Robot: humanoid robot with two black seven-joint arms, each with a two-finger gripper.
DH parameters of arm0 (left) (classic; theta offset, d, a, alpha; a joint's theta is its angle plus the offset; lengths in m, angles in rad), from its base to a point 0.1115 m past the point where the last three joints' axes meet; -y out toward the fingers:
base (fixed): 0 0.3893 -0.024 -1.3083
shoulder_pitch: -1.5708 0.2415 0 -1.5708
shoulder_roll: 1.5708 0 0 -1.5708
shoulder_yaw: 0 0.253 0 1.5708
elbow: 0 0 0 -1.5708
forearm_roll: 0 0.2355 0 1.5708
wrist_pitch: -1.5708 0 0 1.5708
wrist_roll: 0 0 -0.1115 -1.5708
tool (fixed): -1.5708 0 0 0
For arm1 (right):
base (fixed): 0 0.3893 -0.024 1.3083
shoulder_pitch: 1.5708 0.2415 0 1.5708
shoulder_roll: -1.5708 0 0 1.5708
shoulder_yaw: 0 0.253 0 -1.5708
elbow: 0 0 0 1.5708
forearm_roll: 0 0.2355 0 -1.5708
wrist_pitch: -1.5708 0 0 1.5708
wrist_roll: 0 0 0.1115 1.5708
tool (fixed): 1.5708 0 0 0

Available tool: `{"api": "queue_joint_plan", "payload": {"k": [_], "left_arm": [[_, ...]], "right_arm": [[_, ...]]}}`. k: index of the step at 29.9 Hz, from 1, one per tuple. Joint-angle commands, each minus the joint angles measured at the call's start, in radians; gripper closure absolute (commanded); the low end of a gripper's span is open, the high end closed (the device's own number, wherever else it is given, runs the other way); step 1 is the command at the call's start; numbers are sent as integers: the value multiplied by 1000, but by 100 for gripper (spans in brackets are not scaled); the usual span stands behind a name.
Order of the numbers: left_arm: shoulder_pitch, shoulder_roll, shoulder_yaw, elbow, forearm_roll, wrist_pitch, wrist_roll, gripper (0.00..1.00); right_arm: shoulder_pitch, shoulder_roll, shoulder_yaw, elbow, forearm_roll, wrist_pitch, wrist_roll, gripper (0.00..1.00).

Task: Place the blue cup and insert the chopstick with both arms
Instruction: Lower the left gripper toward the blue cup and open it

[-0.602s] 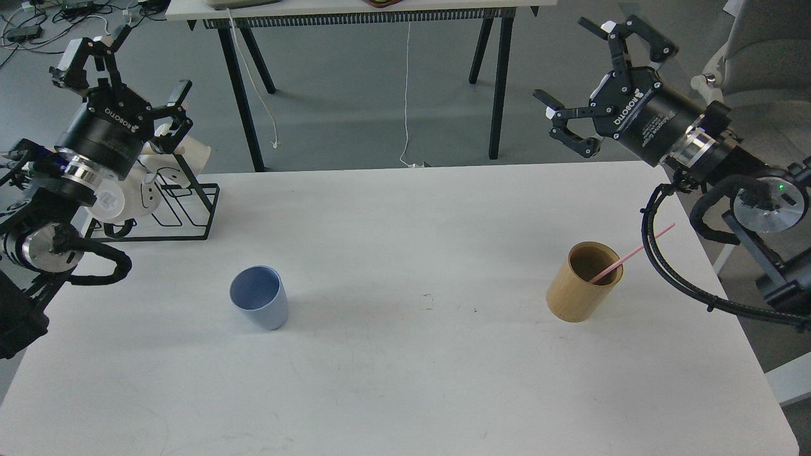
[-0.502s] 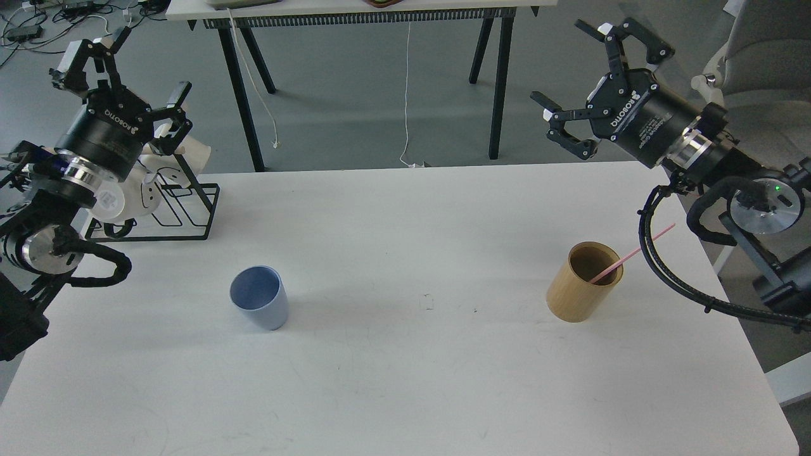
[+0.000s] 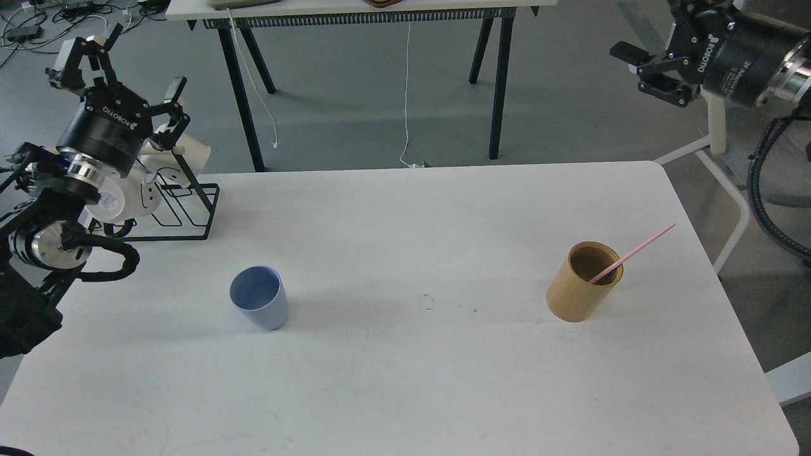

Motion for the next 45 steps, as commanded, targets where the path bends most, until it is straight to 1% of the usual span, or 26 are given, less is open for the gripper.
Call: {"api": "queue_joint_plan", "payload": {"k": [1,4,8,10,14,17,19,23,27,29,32,34,37,41,43,45], "left_arm": [[1,-8,4,-10,5,0,0,0],[7,-9,4,-36,12,0,0,0],[10,-9,12,-57,30,0,0,0],[7,-8,28,-53,63,0,0,0],[4,0,21,-41,75,0,0,0],[13,26,44,-53,121,0,0,0],[12,75,61,-88,242,0,0,0],[1,151,59,-208,559,0,0,0],[0,219,62,-371,982,0,0,0],[0,254,62,-426,1147,0,0,0],[-5,345,62,-457,1232,0,0,0],[-20,391,64,-484,1238,0,0,0],[-37,403,67,-526,1398,0,0,0],[-45,377,59,-526,1809,0,0,0],[-42,345,51,-529,1908,0,0,0],[-37,325,58,-521,1919,0,0,0]], "right_arm": [[-14,-165,-3,157,-154,0,4,5],[-58,-234,1,260,-260,0,9,5],[-71,-233,-8,277,-271,0,10,5],[-74,-208,-17,271,-269,0,17,5],[-86,-109,-40,237,-278,0,23,5],[-86,-30,-61,182,-282,0,23,5],[-81,35,-66,139,-282,0,23,5],[-64,122,-65,61,-280,0,29,5],[-43,171,-65,-10,-275,0,47,5],[-43,188,-65,-36,-275,0,49,5],[-44,203,-60,-71,-272,0,52,5],[-48,215,-54,-108,-268,0,75,5],[-48,258,-54,-165,-265,0,112,5],[-48,309,-49,-197,-249,0,115,4],[-48,312,-51,-214,-217,0,115,4],[-48,312,-52,-225,-184,0,113,4]]}}
